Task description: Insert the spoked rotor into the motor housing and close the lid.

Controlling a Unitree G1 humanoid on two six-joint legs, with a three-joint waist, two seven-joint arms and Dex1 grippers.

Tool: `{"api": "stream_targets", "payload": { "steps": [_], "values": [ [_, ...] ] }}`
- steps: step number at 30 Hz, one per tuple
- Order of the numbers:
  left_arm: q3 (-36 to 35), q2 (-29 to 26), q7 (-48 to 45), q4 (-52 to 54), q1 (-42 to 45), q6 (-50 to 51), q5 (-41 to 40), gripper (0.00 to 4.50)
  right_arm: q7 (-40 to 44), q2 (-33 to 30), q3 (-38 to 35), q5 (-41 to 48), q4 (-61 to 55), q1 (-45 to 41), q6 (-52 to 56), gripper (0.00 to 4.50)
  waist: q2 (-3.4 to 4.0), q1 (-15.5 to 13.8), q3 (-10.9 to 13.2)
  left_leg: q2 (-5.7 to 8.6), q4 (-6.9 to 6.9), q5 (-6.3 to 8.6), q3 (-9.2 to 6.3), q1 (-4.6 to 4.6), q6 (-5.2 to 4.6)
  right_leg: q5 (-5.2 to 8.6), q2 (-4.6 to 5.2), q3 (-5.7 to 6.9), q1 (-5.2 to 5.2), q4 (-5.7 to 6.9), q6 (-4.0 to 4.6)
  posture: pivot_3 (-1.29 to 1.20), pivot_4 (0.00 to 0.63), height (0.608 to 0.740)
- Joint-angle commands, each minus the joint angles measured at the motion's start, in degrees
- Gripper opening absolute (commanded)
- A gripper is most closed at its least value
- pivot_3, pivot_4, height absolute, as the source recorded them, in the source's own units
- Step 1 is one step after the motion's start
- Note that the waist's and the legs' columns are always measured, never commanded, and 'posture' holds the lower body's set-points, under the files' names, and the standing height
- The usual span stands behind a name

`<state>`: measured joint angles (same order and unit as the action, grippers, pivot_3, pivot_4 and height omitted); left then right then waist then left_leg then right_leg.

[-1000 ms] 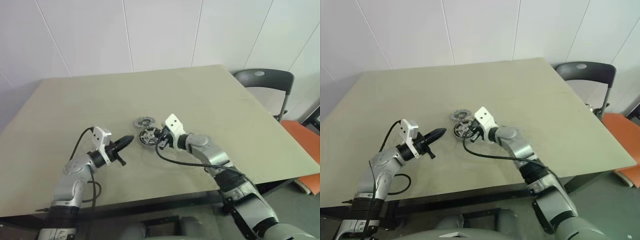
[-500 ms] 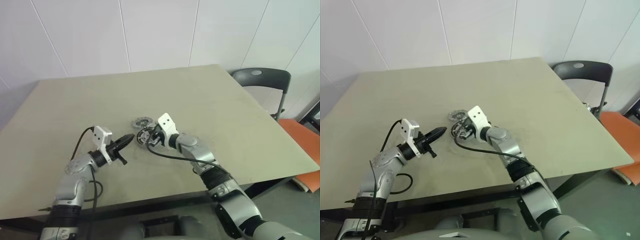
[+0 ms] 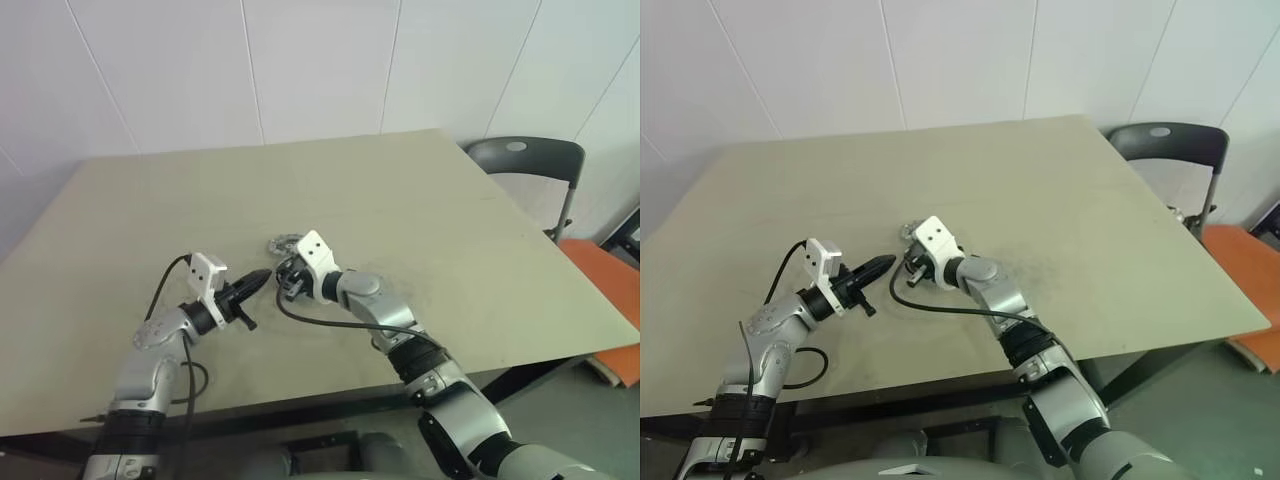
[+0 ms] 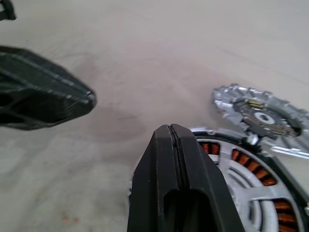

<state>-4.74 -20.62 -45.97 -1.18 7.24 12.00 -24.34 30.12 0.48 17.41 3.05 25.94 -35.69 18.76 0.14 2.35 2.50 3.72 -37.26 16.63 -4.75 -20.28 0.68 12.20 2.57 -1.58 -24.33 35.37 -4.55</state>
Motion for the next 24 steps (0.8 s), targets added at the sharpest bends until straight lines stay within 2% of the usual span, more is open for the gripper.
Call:
{"api": "stream_targets", "payload": {
  "steps": [1, 11, 18, 22, 24],
  "values": [
    [0.0, 0.0, 0.2, 1.3, 1.1, -0.5, -0.1, 0.00, -2.9, 1.1, -2.2, -0.8, 0.7, -3.1, -3.2, 0.01, 0.00, 0.0, 0.0, 0.00, 0.00, 0.00, 0.00, 0.00, 0.01, 0.00, 0.00, 0.00, 0.00, 0.01, 0.00, 0.00, 0.000, 0.740],
    [0.6, 0.0, 0.6, 1.9, 1.2, -0.1, -0.4, 0.00, -5.5, -0.4, 0.5, -7.4, 4.2, -3.6, -6.9, 0.01, 0.00, 0.0, 0.0, 0.01, 0.00, -0.01, 0.00, 0.01, 0.01, 0.00, 0.00, 0.00, 0.00, 0.03, 0.00, 0.00, 0.000, 0.740],
    [0.7, -0.2, 1.1, 2.1, 1.3, 0.2, -0.1, 0.00, -0.8, -1.0, 2.1, -8.1, 6.1, -3.5, 1.8, 0.01, -0.03, 0.1, -0.1, 0.01, -0.01, -0.01, 0.02, 0.10, 0.02, 0.00, -0.01, -0.03, 0.05, 0.09, 0.01, 0.00, 0.000, 0.740],
    [0.5, -0.4, 1.4, 1.7, 1.4, -0.2, 0.1, 0.00, 0.4, -1.2, 1.4, -7.7, 6.4, -3.6, 3.3, 0.01, -0.01, 0.1, -0.2, 0.00, 0.01, -0.01, 0.01, 0.43, 0.02, 0.01, -0.02, -0.02, 0.39, 0.08, 0.02, 0.00, 0.000, 0.740],
    [0.5, -0.5, 1.5, 1.6, 1.4, -0.6, 0.3, 0.00, 0.1, -0.8, -0.3, -6.5, 6.6, -4.1, 3.5, 0.01, -0.01, 0.1, -0.2, -0.01, 0.11, 0.00, -0.01, 0.91, 0.01, 0.06, -0.03, 0.00, 0.91, -0.04, 0.06, 0.00, 0.000, 0.740]
  ]
}}
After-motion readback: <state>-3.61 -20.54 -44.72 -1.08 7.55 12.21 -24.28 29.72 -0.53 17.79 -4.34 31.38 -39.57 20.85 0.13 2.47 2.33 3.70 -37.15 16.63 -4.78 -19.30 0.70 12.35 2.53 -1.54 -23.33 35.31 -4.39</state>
